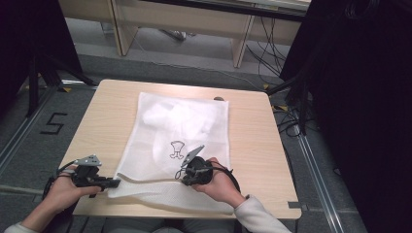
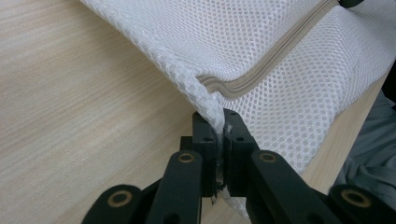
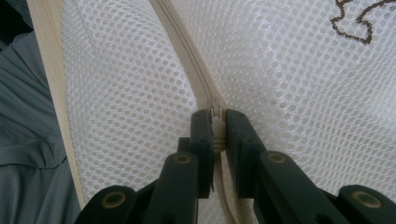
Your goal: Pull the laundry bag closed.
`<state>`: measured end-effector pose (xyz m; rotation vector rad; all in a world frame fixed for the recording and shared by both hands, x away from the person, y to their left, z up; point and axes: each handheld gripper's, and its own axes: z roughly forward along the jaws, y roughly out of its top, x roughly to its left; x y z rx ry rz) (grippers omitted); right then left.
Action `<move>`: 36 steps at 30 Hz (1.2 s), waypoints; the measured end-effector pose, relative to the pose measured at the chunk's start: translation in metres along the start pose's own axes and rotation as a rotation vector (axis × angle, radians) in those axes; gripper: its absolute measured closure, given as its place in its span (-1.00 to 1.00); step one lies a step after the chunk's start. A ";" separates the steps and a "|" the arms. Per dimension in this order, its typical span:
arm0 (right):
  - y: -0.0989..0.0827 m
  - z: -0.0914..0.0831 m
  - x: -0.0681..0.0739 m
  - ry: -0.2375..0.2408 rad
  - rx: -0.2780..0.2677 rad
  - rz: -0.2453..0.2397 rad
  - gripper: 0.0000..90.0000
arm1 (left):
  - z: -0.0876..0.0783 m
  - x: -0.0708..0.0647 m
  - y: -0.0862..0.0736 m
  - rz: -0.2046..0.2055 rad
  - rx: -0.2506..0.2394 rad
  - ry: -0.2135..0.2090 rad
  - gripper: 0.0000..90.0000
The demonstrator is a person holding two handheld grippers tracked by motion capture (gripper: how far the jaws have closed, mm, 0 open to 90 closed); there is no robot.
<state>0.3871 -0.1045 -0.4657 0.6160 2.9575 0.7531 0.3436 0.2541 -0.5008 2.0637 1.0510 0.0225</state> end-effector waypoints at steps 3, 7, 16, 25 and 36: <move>-0.001 -0.002 -0.001 -0.007 -0.004 0.002 0.83 | 0.001 0.000 -0.001 0.003 -0.014 -0.001 0.88; -0.003 -0.002 -0.002 -0.005 0.004 0.002 0.83 | 0.000 0.000 0.000 -0.001 -0.001 0.002 0.88; -0.008 -0.006 -0.002 -0.008 0.006 0.007 0.83 | 0.000 0.001 0.000 -0.003 0.000 -0.007 0.89; -0.014 -0.009 -0.004 -0.027 0.006 0.012 0.83 | 0.000 0.000 0.000 -0.006 -0.002 0.003 0.89; -0.021 -0.012 -0.007 -0.031 0.009 0.021 0.83 | 0.000 0.000 0.000 -0.005 0.000 -0.001 0.89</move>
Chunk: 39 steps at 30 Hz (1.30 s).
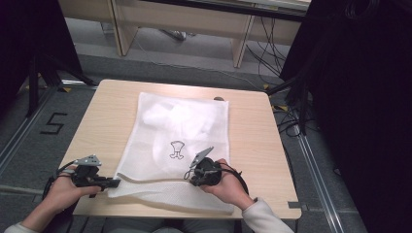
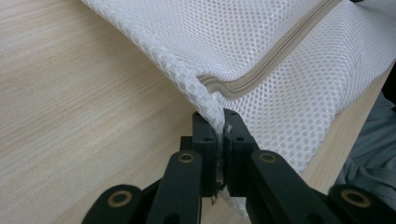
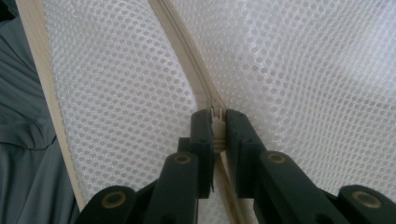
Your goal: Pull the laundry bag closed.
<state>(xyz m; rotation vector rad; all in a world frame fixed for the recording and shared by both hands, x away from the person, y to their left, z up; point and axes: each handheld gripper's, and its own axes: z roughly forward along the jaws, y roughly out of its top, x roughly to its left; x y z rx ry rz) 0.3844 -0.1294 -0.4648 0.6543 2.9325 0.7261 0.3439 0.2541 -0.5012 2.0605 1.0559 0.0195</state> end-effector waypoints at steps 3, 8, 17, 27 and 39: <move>-0.002 -0.001 -0.001 -0.004 -0.001 0.005 0.83 | 0.000 0.001 0.000 0.004 0.005 -0.006 0.89; -0.004 -0.003 -0.001 -0.003 -0.001 0.010 0.83 | 0.000 0.000 0.000 0.002 0.003 -0.004 0.89; -0.008 -0.005 -0.002 -0.006 0.001 0.020 0.83 | 0.000 0.001 0.000 0.005 0.010 -0.007 0.88; -0.013 -0.008 -0.004 -0.008 -0.002 0.031 0.83 | 0.000 0.001 0.000 0.006 0.009 -0.005 0.88; -0.018 -0.010 -0.006 -0.019 -0.007 0.036 0.83 | 0.000 0.001 0.000 0.007 0.008 -0.004 0.89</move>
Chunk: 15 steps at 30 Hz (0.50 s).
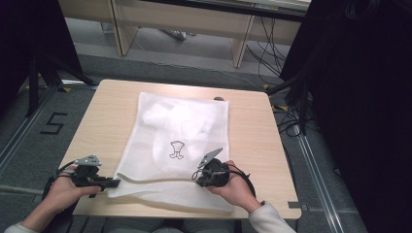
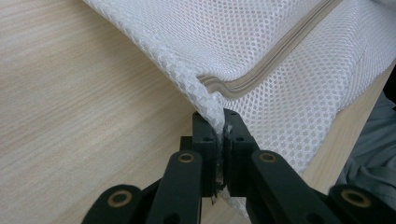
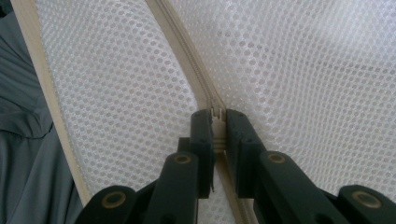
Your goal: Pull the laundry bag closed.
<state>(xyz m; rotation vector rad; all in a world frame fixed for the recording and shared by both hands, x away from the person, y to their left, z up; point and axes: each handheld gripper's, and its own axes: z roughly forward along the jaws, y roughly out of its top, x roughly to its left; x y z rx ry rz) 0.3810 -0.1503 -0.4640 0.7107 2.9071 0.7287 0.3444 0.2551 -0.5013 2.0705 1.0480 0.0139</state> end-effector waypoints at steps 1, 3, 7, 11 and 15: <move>0.000 0.000 0.000 -0.003 -0.001 0.001 0.83 | 0.000 0.000 0.000 0.000 0.000 0.000 0.88; -0.001 0.000 -0.001 -0.005 -0.005 -0.002 0.83 | 0.000 0.000 0.000 -0.001 -0.001 -0.001 0.89; -0.003 -0.002 -0.001 -0.005 -0.006 0.001 0.83 | 0.000 0.000 0.000 -0.001 0.001 0.000 0.89; -0.004 -0.002 -0.001 -0.007 -0.005 0.004 0.83 | 0.001 0.000 0.000 -0.006 -0.004 -0.001 0.88; -0.004 -0.002 -0.001 -0.006 -0.006 0.004 0.83 | 0.000 0.000 0.000 -0.001 0.000 0.000 0.88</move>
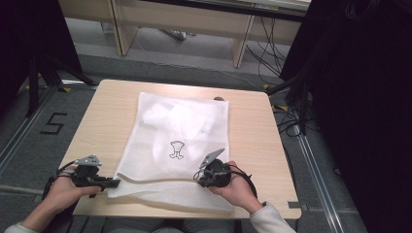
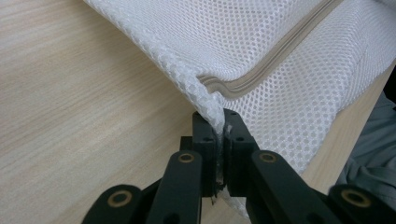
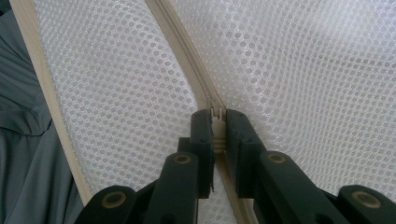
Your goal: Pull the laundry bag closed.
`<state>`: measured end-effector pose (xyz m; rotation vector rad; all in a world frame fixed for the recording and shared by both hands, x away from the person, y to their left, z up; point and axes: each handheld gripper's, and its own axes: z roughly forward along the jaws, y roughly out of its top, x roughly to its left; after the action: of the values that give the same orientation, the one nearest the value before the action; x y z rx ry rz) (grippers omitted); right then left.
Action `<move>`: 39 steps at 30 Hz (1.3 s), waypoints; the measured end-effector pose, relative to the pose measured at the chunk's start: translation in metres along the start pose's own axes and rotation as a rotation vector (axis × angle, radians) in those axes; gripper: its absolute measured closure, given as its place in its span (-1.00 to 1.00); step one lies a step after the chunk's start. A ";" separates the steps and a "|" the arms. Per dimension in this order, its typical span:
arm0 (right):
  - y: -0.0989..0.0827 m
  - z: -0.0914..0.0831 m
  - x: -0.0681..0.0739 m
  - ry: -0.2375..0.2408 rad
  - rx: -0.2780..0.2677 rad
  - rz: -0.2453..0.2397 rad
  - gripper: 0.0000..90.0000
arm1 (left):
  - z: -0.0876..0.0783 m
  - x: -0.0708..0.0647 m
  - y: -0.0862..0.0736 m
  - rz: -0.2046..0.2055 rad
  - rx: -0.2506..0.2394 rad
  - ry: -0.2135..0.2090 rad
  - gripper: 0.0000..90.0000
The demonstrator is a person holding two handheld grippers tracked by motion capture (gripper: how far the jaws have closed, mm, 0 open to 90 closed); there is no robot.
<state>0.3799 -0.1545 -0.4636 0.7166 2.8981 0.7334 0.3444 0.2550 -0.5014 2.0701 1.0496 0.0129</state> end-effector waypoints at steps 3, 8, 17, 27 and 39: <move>-0.001 0.000 -0.001 -0.003 0.002 0.004 0.83 | 0.000 0.000 0.000 0.000 0.001 0.000 0.89; -0.003 -0.001 -0.002 -0.008 -0.001 0.007 0.83 | 0.002 -0.001 -0.001 -0.007 -0.024 0.006 0.89; -0.006 -0.003 -0.003 -0.007 -0.004 0.013 0.83 | 0.000 0.000 0.000 -0.002 -0.004 0.006 0.89; -0.010 -0.006 -0.004 -0.008 0.000 0.024 0.83 | 0.002 -0.001 -0.001 -0.013 -0.026 0.009 0.89; -0.011 -0.006 -0.005 -0.011 -0.005 0.029 0.83 | 0.000 -0.001 0.000 -0.004 -0.007 0.011 0.89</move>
<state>0.3782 -0.1681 -0.4638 0.7610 2.8810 0.7374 0.3439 0.2544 -0.5017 2.0639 1.0585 0.0264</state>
